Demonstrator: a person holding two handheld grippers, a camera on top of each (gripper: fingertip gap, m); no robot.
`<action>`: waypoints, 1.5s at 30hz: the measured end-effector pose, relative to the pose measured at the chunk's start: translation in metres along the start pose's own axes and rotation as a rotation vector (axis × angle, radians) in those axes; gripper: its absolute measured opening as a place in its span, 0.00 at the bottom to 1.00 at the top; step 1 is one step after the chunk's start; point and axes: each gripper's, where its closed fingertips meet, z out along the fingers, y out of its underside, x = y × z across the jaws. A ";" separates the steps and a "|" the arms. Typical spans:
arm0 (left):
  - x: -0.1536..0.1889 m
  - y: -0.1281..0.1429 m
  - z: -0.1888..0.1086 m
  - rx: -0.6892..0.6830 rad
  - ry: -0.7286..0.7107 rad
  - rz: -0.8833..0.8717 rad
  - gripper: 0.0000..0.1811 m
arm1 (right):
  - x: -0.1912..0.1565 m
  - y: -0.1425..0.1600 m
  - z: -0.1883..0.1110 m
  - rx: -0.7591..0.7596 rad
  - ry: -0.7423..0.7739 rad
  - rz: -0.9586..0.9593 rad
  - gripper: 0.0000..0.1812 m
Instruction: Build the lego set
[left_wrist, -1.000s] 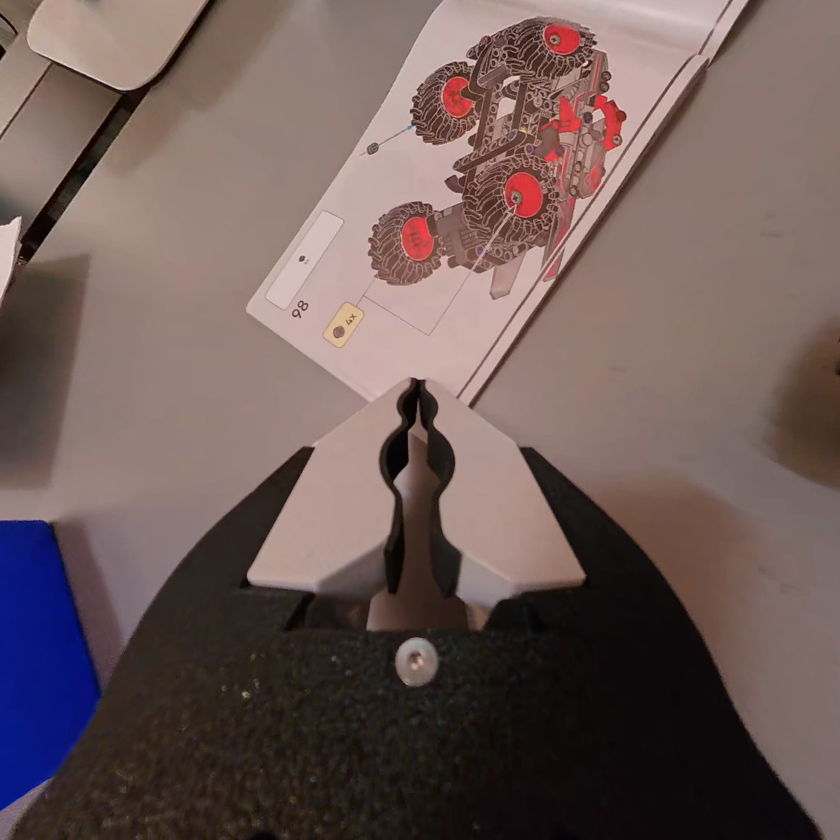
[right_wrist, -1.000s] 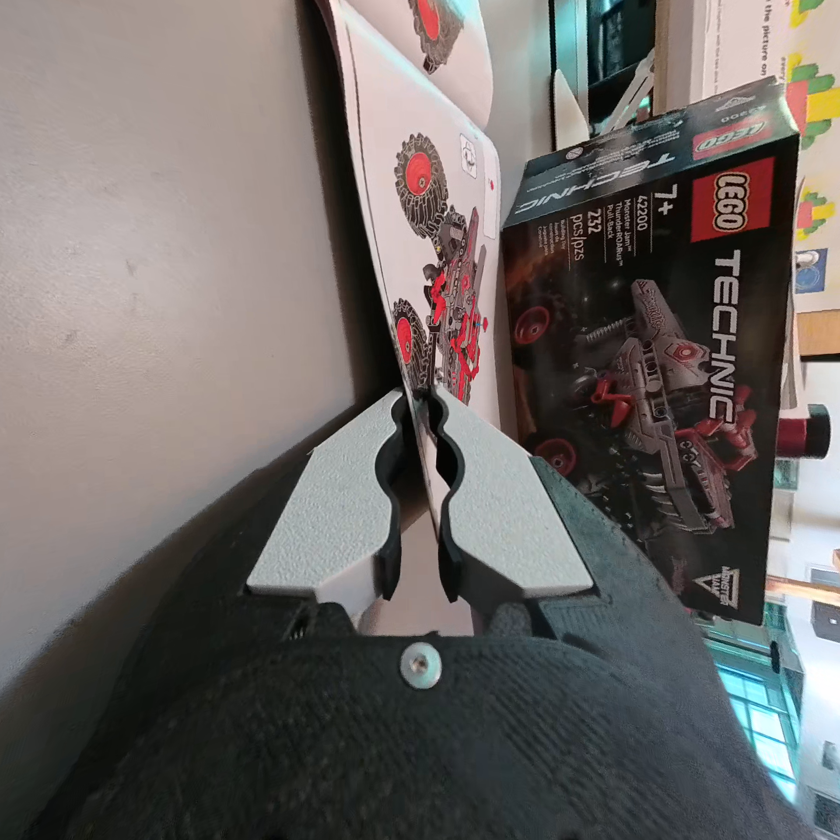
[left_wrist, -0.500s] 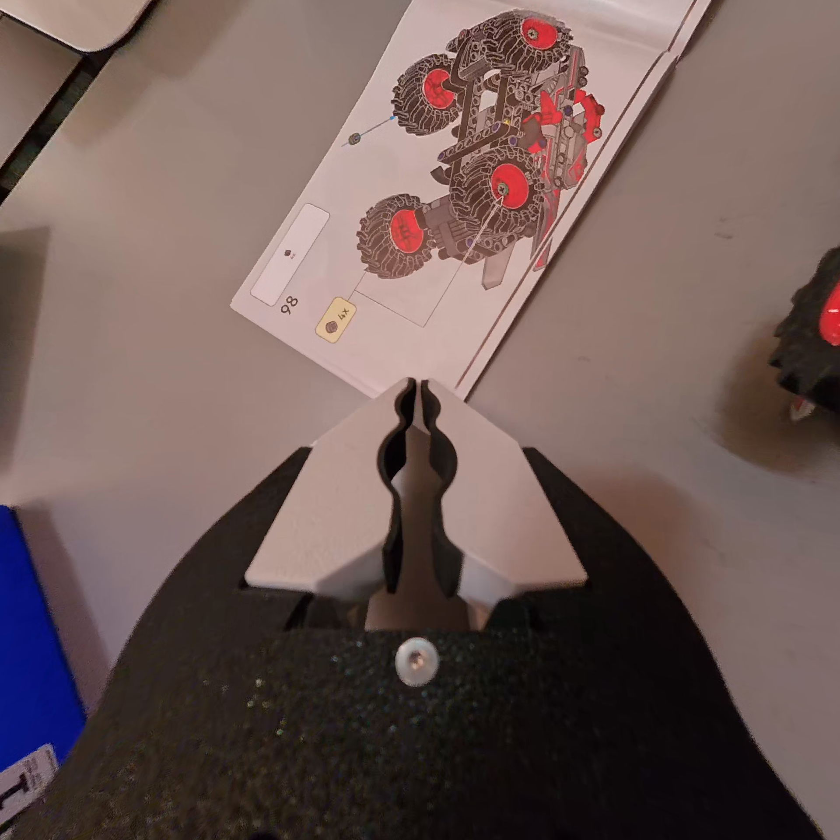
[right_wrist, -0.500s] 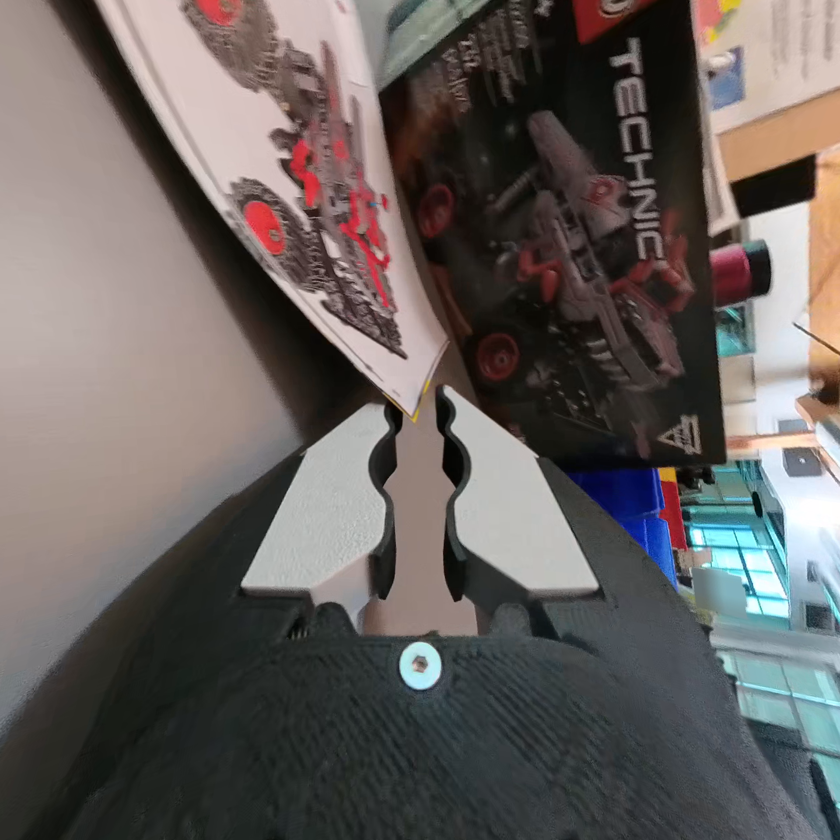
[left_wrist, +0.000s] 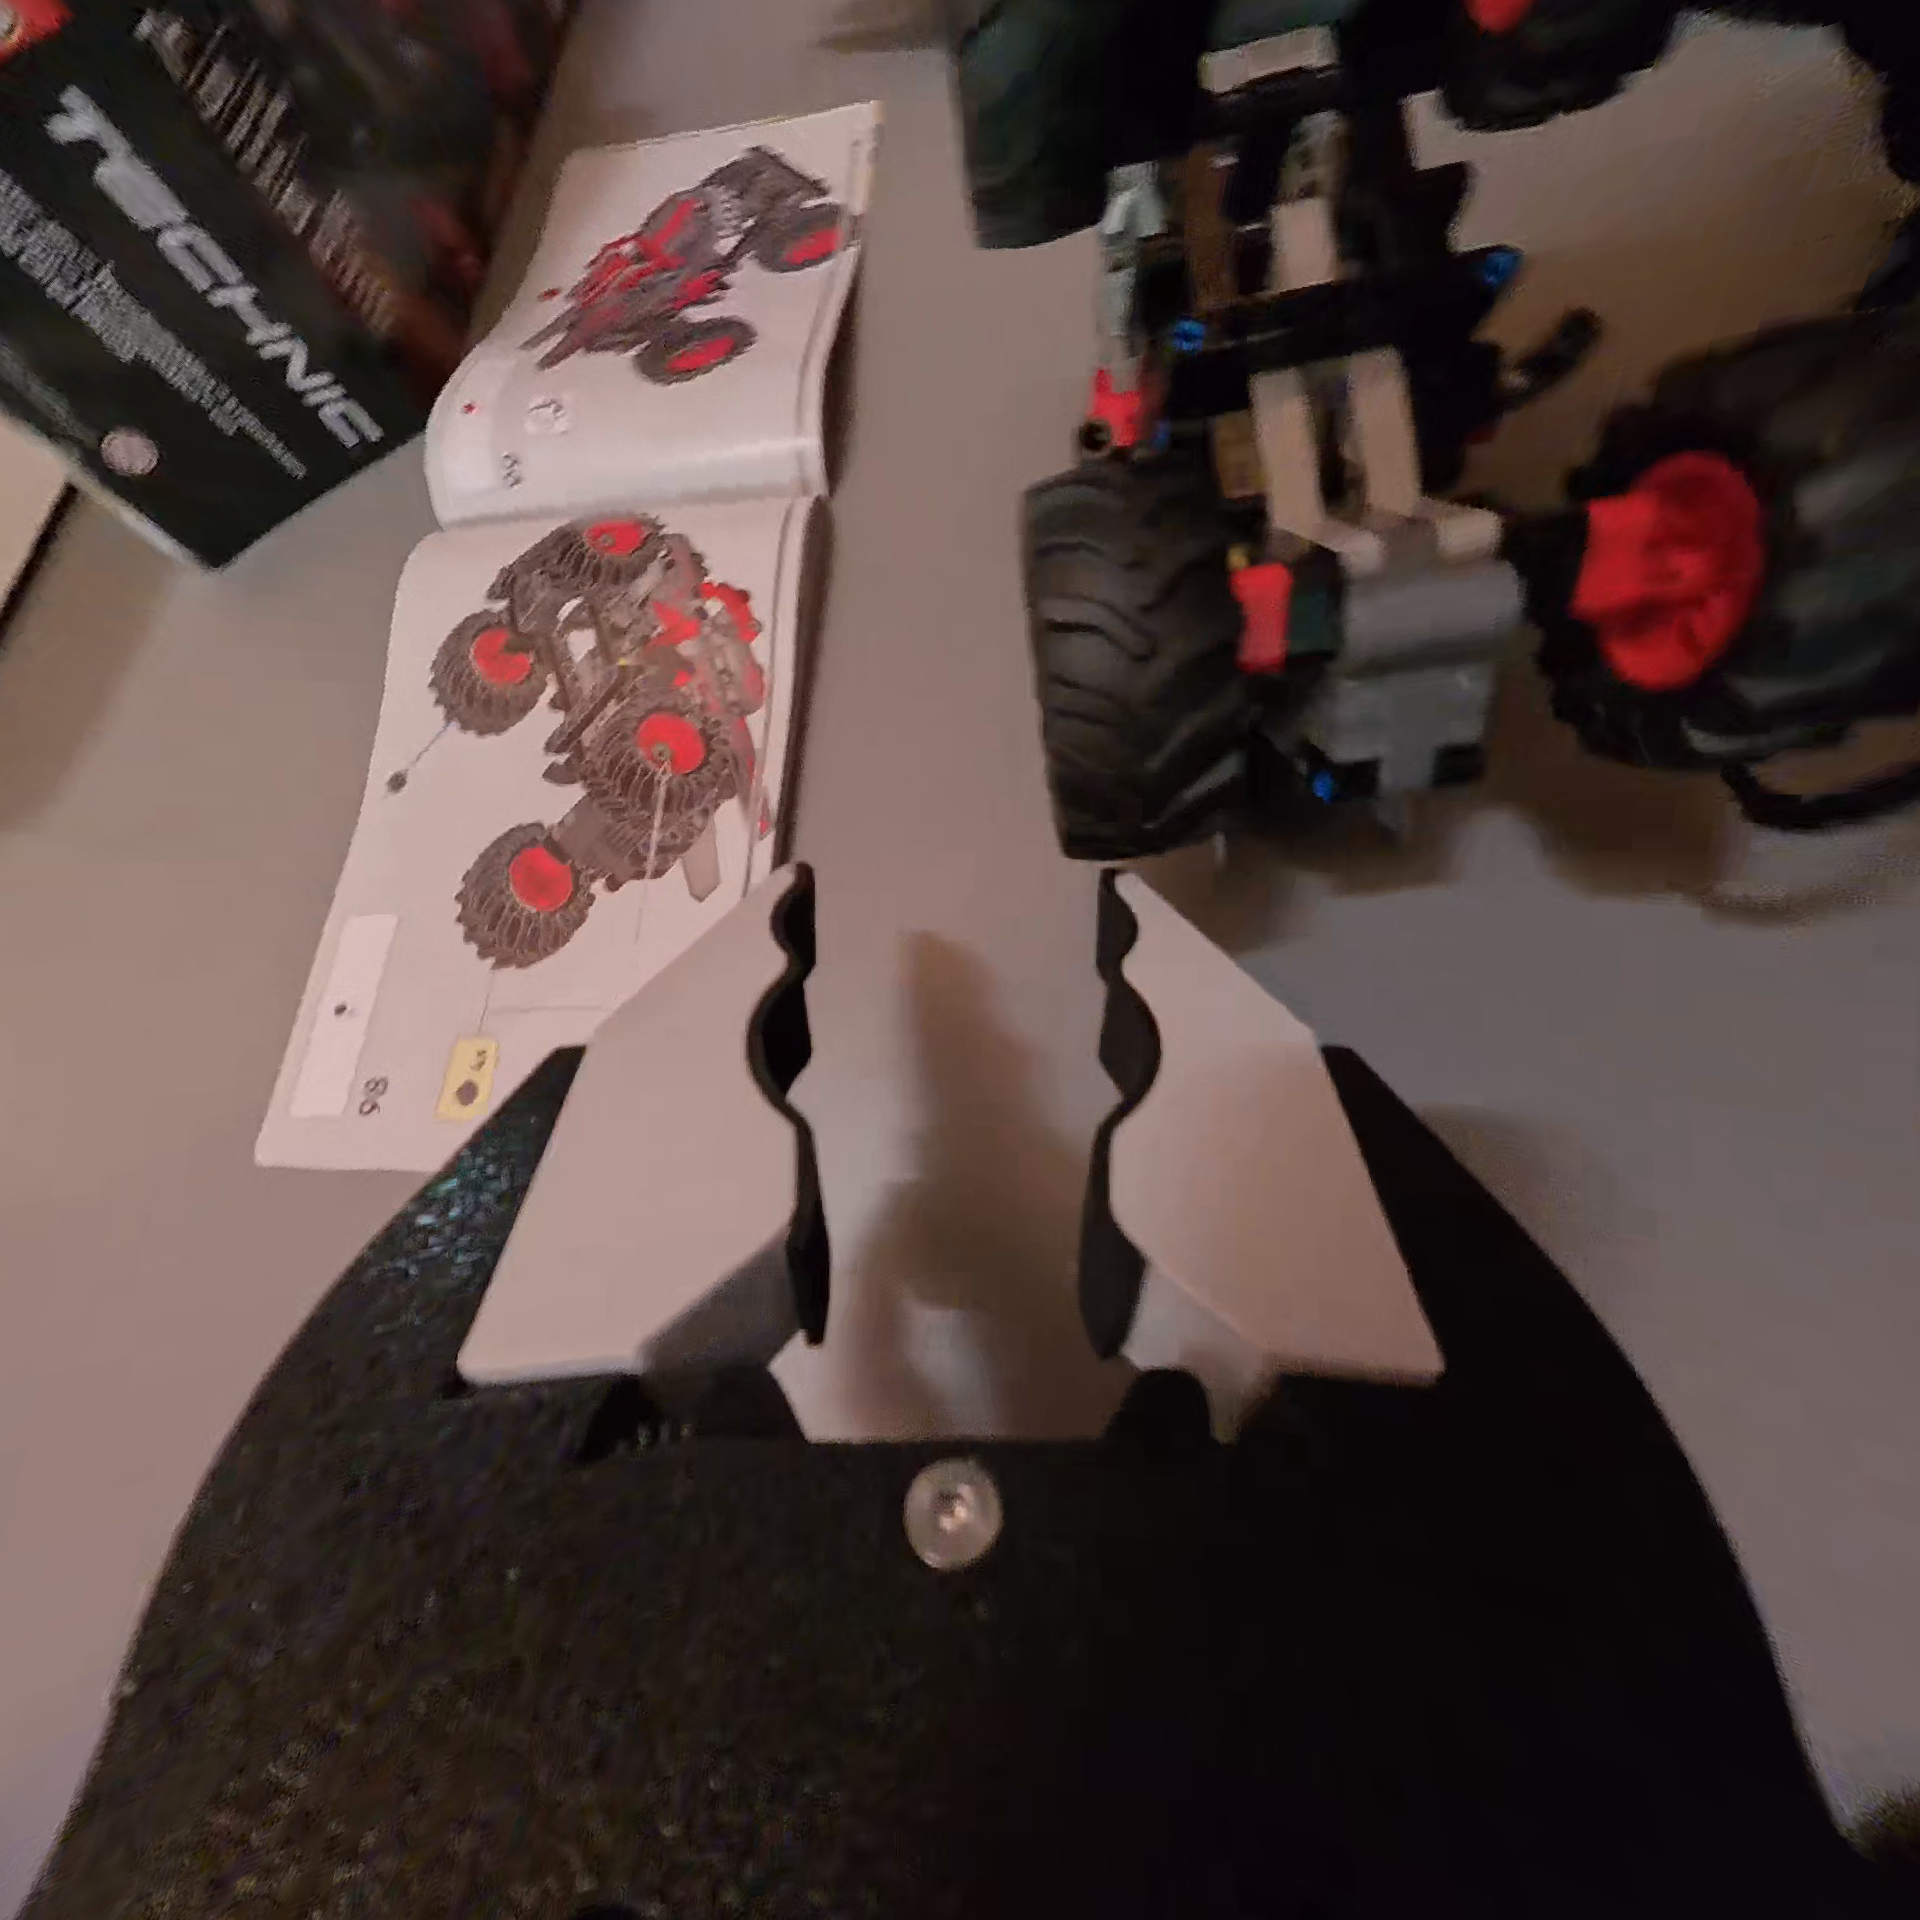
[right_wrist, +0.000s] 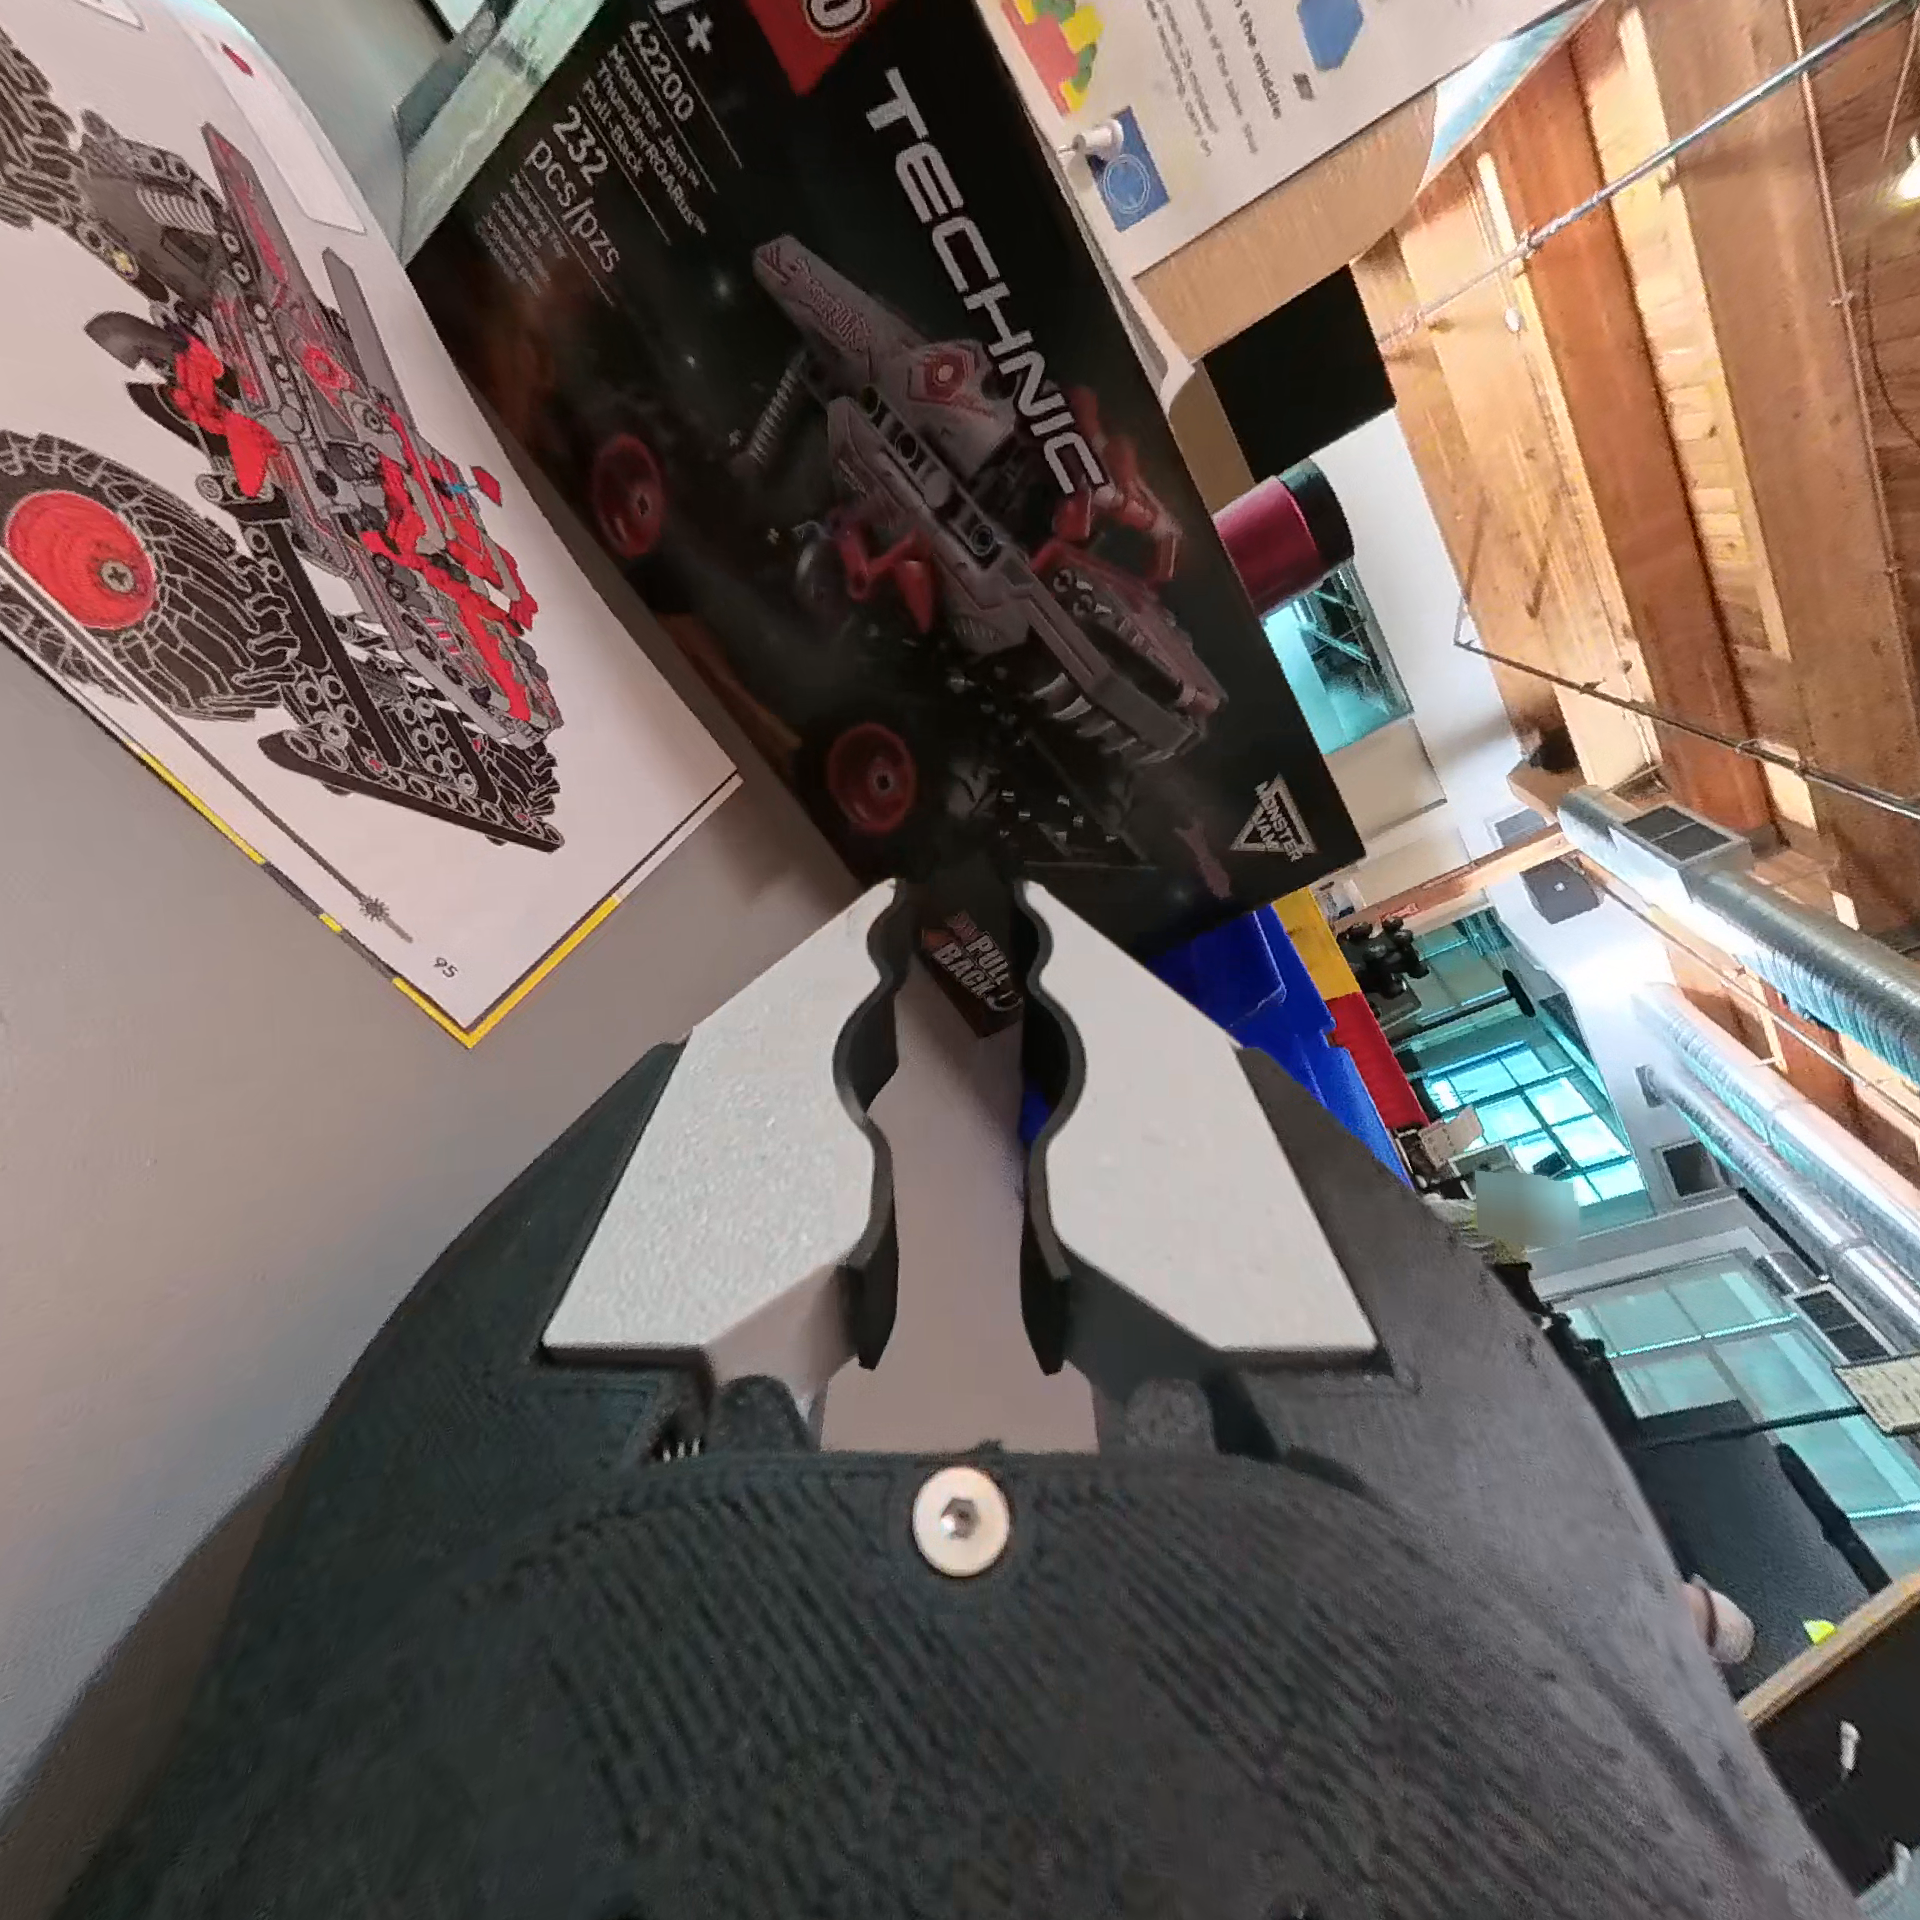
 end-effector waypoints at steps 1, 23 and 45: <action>0.005 -0.003 -0.001 0.022 0.031 0.002 0.29 | -0.001 -0.001 0.000 0.005 -0.008 0.006 0.10; 0.108 -0.060 0.002 0.227 -0.254 -0.187 0.24 | -0.122 -0.212 -0.214 0.199 -0.911 0.736 0.47; 0.040 0.057 -0.106 -0.057 -0.549 -0.405 0.17 | -0.127 -0.229 -0.185 0.305 -0.726 0.659 0.32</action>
